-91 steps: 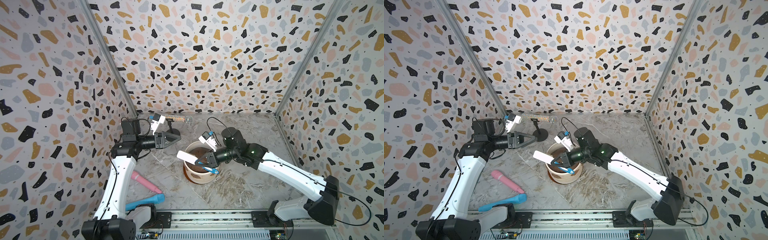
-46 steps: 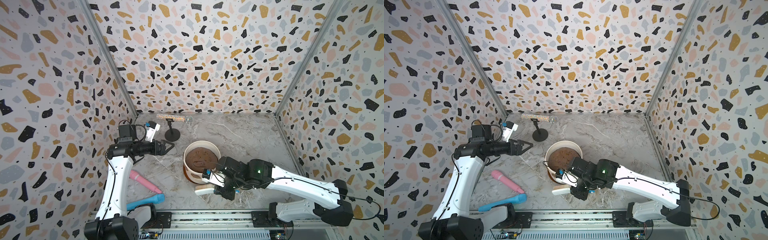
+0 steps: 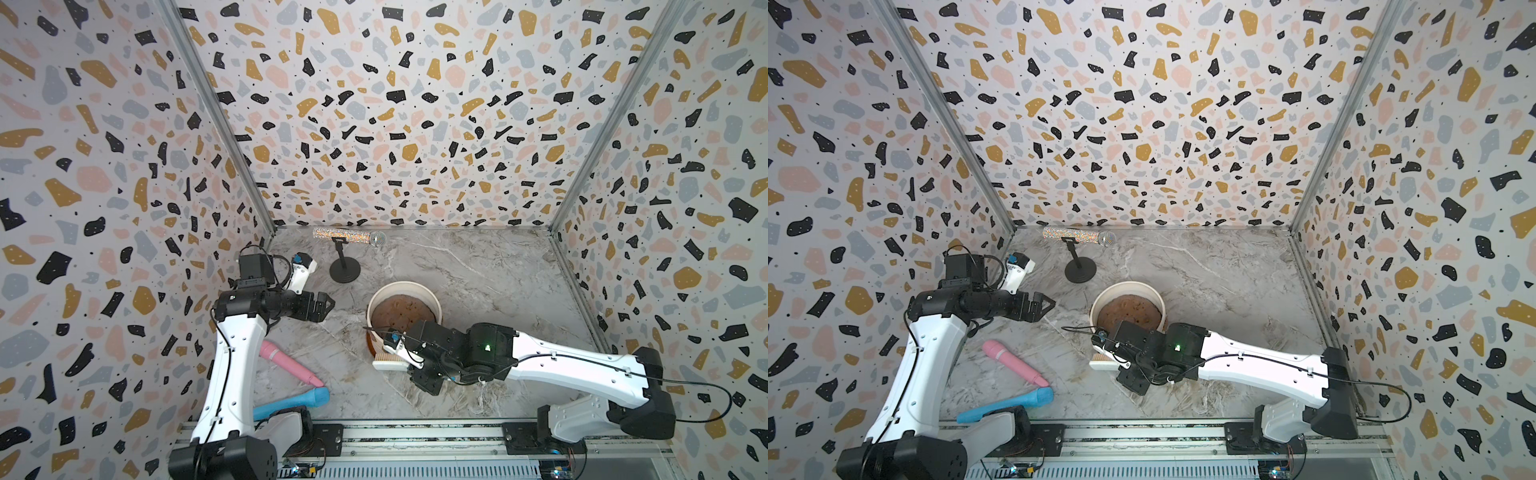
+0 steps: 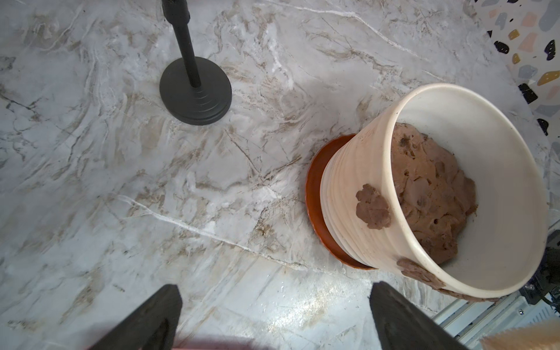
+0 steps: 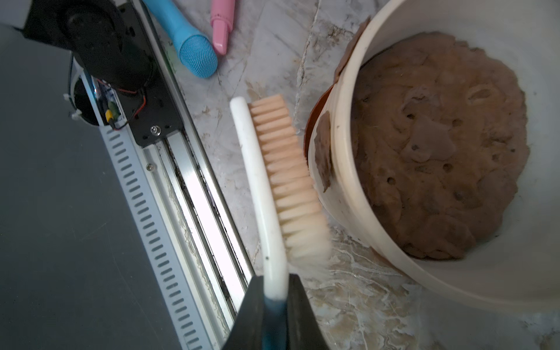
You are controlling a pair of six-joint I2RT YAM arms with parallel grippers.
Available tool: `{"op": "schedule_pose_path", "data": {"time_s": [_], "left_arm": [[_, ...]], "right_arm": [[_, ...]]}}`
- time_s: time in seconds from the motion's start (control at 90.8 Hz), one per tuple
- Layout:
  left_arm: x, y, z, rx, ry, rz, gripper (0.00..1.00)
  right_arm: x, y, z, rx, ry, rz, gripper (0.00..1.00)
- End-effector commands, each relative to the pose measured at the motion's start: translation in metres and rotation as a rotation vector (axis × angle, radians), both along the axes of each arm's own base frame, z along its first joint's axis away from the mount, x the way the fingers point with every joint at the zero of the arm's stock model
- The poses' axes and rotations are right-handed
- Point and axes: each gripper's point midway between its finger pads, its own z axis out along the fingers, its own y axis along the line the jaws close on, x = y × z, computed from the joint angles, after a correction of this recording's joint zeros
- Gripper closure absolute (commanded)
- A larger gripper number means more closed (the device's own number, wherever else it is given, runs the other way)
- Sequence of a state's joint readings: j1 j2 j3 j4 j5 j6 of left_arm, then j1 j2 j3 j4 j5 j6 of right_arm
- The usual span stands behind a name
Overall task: Scrub the dried mud off the ceramic pot
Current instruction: Brush off the soil from the pot.
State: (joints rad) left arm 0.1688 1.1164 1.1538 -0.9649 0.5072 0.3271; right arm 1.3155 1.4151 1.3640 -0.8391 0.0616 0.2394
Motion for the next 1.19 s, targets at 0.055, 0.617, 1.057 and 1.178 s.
{"op": "schedule_pose_path", "data": {"time_s": [0.055,0.617,1.057,1.178], "left_arm": [[-0.002,0.005,-0.005,0.035,0.004,0.005,0.0],[-0.006,-0.009,-0.001,-0.033,0.012,-0.054,0.0],[-0.09,-0.094,0.054,-0.038,-0.139,-0.762,0.0],[-0.112,-0.11,0.066,0.013,-0.206,-0.973,0.0]], "right_arm": [[0.019,0.008,0.006,0.009,-0.031,-0.119,1.0],[-0.012,-0.028,-0.029,-0.051,0.131,-0.139,1.0],[-0.038,-0.097,0.025,0.062,-0.025,0.302,1.0],[-0.035,-0.123,0.032,0.038,-0.238,0.522,1.0]]}}
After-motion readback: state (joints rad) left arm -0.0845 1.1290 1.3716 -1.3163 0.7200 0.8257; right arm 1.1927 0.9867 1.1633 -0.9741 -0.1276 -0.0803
